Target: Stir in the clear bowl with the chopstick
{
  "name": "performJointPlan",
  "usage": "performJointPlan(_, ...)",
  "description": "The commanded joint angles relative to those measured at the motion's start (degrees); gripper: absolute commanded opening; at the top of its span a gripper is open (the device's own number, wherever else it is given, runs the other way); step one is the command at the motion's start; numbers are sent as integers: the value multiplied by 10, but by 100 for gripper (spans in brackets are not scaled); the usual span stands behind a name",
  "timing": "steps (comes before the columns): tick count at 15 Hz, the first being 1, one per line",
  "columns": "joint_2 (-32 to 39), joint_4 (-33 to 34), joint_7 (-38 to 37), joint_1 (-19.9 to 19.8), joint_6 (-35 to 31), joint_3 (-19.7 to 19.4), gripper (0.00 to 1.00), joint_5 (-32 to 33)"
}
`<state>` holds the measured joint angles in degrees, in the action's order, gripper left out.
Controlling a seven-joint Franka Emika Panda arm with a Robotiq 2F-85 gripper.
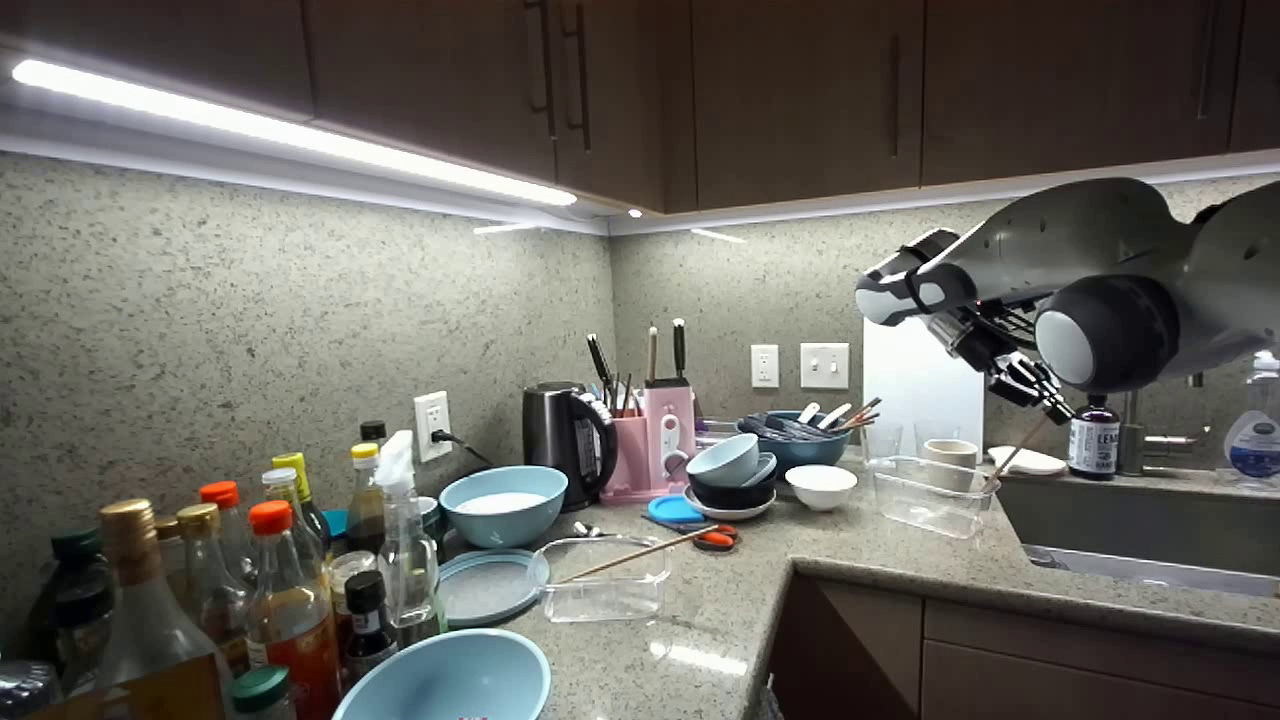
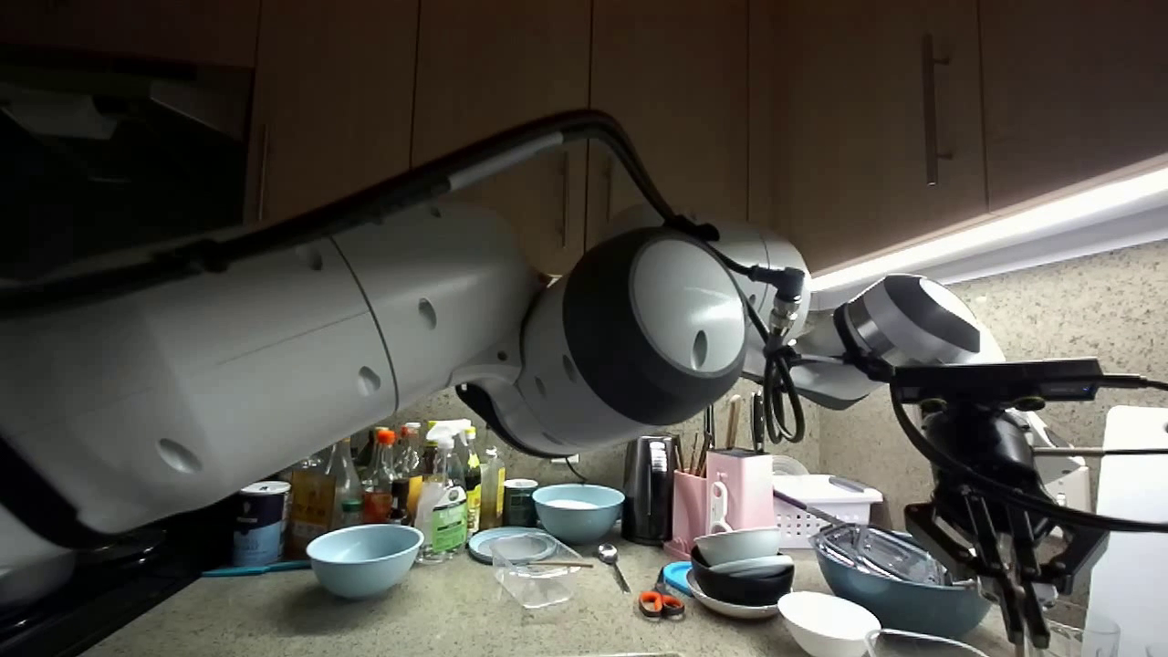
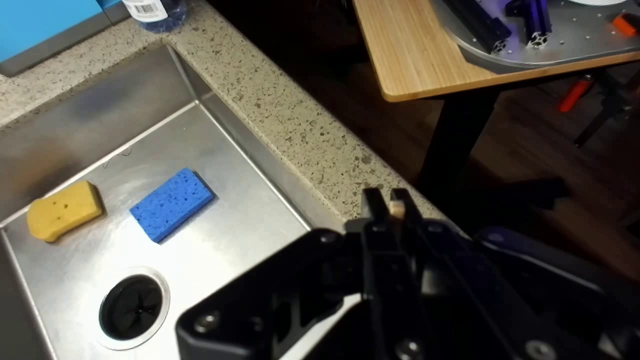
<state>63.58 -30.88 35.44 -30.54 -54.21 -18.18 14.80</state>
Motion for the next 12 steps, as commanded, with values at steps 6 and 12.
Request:
performJointPlan(6, 66, 111, 33, 2, -65, 12, 2, 55)
performJointPlan(12, 36, 65, 89, 47, -117, -1, 2, 93)
